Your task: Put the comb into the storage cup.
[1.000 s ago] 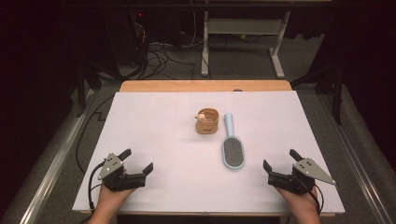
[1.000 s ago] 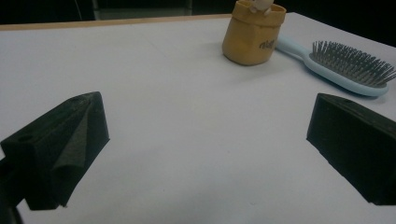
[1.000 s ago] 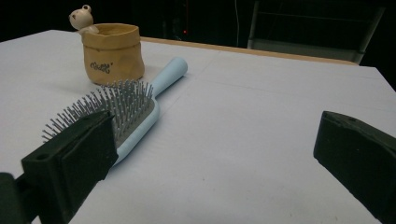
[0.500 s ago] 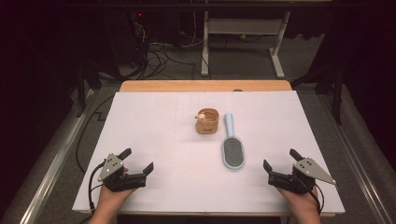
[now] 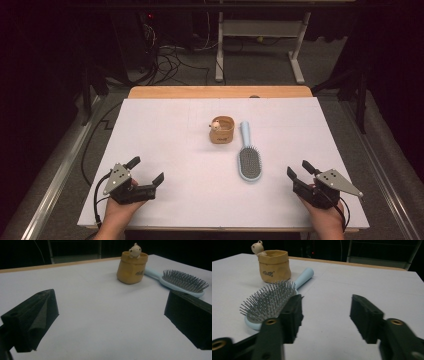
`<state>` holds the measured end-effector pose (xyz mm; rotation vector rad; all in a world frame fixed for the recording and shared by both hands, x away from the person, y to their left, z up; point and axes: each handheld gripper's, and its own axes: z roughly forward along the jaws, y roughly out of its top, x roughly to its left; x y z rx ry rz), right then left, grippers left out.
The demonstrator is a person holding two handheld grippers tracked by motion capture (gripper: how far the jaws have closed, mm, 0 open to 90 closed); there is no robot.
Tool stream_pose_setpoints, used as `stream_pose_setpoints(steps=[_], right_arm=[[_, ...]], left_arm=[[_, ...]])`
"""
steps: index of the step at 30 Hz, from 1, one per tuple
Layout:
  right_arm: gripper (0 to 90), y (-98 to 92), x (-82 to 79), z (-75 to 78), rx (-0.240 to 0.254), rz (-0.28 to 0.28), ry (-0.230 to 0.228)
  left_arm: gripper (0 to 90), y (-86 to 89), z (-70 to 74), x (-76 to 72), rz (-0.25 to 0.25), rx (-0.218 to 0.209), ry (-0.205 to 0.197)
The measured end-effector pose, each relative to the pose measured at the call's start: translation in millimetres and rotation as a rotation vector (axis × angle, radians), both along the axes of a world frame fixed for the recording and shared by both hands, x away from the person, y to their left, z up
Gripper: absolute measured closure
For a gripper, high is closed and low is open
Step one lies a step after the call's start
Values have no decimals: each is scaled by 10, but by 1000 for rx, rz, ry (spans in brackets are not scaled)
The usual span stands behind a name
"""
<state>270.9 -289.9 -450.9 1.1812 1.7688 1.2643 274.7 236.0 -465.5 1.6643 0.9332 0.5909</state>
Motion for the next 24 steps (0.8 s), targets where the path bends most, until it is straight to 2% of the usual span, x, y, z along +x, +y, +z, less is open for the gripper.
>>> stream_pose_setpoints(steps=[2, 3, 6, 8, 9, 11, 17, 18, 19, 21, 23, 24], right_arm=[[580, 4, -4, 9, 0, 10, 5], [580, 4, -4, 9, 0, 10, 5], [689, 29, 0, 16, -5, 19, 19], [794, 51, 4, 22, -19, 16, 32], [794, 51, 4, 22, -19, 16, 32], [900, 67, 6, 18, -25, 16, 42], [900, 159, 21, 24, -27, 29, 55], [900, 262, 31, 27, -29, 50, 62], [900, 262, 31, 27, -29, 50, 62], [900, 385, 51, 26, -33, 78, 68], [900, 571, 76, 32, -37, 120, 72], [900, 571, 76, 32, -37, 120, 72]], left_arm=[[2, 8, -10, -2, 3, 0, -7], [1, 8, -10, -2, 3, 0, -7], [1, 19, -11, -5, 0, -5, -6], [1, 24, -11, -6, -2, -12, -6], [1, 25, -10, -7, -2, -11, -4], [1, 23, -10, -11, -2, -5, -4], [1, -4, -16, -17, -13, 9, -16], [1, -8, -18, -16, -15, 13, -15], [1, -11, -21, -12, -17, 9, -14], [1, -8, -25, -7, -20, 7, -9], [1, -1, -34, -1, -21, 5, -8], [1, -1, -34, -1, -21, 5, -8]])
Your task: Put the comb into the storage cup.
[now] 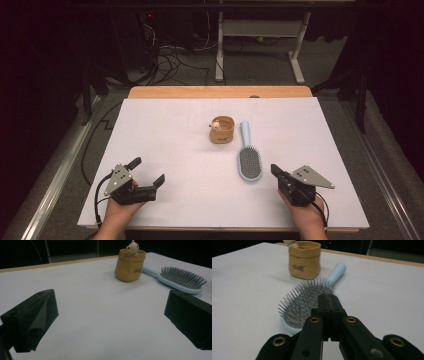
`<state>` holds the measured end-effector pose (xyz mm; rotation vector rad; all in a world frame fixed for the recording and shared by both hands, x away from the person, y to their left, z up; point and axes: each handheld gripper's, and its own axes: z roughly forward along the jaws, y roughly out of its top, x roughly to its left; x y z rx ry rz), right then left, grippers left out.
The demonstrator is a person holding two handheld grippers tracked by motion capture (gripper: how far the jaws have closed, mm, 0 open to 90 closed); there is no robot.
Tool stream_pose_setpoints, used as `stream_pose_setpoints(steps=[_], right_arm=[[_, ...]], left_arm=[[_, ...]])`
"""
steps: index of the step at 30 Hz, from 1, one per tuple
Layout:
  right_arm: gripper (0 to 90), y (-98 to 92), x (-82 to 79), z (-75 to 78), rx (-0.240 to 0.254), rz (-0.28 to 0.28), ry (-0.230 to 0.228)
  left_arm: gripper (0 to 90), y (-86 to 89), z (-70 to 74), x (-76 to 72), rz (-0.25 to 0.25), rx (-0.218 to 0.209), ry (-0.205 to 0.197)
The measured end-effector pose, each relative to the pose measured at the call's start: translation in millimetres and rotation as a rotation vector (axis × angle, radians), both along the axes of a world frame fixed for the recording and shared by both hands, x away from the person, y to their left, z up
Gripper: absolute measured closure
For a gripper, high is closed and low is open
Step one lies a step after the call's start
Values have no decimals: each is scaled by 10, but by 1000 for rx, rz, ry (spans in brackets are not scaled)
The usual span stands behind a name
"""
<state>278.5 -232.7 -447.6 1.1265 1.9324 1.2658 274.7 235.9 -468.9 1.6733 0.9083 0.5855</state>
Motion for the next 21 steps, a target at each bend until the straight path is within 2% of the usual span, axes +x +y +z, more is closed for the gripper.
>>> stream_pose_setpoints(steps=[1, 5, 6, 8, 10, 11, 12, 14, 16, 21], right_arm=[[900, 111, 16, 2, -6, 22, 1], [900, 310, 36, -16, -18, 69, 12], [900, 310, 36, -16, -18, 69, 12], [900, 456, 61, -29, -25, 103, 26], [900, 508, 72, -36, -30, 118, 33], [900, 623, 96, -59, -47, 142, 48], [900, 623, 96, -59, -47, 142, 48], [900, 746, 119, -94, -93, 149, 63], [900, 891, 154, -147, -136, 163, 103], [900, 979, 206, -213, -169, 156, 148]], left_arm=[[1, 4, -5, 4, 3, -3, 0], [1, 9, -5, 5, 3, -4, -1], [1, 8, -5, 6, 2, -5, -1], [1, 2, -8, 4, -2, -2, 0], [1, -7, -12, 4, -7, 1, -1], [1, -10, -13, 3, -9, -1, -2], [1, -12, -11, 0, -12, -1, -1], [1, -10, -10, -4, -13, 1, -3], [1, 3, -10, -10, -14, -2, -5], [1, 18, -9, -12, -10, -8, -5]])
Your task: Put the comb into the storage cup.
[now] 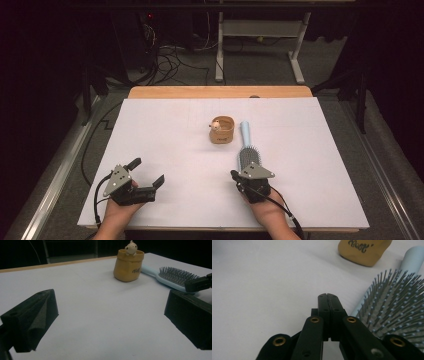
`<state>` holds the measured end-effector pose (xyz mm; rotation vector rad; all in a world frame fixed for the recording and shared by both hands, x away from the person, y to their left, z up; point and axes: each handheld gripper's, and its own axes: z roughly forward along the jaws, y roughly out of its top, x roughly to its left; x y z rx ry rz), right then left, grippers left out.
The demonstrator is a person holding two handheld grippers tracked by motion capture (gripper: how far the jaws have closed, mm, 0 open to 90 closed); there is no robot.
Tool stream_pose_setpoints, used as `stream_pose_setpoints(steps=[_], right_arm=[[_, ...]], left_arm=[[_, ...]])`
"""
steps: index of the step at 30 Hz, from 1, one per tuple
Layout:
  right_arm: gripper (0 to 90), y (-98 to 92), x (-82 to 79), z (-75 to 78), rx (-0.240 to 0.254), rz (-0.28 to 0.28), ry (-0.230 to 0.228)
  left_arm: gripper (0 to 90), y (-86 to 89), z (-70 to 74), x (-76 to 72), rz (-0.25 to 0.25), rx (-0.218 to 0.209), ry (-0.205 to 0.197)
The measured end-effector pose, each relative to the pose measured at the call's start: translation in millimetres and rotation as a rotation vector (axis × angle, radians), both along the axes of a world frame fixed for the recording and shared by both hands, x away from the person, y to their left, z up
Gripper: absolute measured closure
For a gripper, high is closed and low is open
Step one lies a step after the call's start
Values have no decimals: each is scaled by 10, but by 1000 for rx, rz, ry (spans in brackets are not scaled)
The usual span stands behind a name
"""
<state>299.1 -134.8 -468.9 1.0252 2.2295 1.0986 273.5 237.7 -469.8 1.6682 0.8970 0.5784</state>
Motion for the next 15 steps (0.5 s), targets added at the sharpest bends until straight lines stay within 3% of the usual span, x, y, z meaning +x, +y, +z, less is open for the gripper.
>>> stream_pose_setpoints(steps=[6, 15], right_arm=[[900, -11, 74, -43, -34, -43, 41], [900, -95, 89, -36, -28, -73, 54]], left_arm=[[1, 0, 3, -4, -8, 4, 0], [1, -10, 8, -10, -18, 5, -3]])
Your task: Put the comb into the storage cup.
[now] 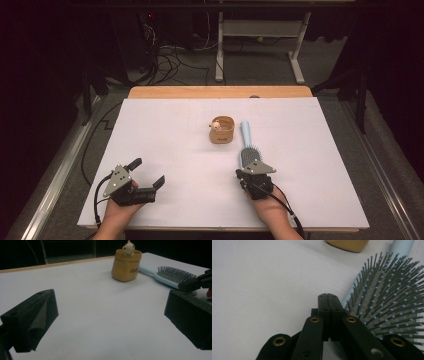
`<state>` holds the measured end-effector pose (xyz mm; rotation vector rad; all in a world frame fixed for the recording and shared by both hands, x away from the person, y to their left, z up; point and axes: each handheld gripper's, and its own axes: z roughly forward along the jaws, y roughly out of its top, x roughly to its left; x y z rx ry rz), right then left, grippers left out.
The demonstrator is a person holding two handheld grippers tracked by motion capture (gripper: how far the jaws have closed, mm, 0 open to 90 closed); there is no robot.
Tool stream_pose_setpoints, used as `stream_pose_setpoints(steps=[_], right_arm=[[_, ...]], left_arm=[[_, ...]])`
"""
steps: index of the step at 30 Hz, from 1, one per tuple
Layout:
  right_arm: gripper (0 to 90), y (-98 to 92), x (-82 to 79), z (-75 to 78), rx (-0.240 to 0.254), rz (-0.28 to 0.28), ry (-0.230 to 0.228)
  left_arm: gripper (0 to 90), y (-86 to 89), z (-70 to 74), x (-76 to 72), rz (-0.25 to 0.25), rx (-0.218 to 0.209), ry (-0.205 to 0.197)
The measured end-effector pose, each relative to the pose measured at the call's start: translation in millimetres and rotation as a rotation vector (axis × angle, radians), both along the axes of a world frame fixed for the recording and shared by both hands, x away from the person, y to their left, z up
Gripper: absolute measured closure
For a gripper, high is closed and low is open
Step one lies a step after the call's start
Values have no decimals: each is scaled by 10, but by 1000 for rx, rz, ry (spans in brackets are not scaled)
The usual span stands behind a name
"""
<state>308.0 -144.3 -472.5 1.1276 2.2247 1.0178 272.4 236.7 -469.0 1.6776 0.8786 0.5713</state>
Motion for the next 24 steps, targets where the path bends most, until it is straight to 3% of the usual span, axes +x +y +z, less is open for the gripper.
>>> stream_pose_setpoints(steps=[24], right_arm=[[900, -388, -13, 36, 12, -86, -10]], left_arm=[[1, -4, 4, -7, -11, 5, -1]])
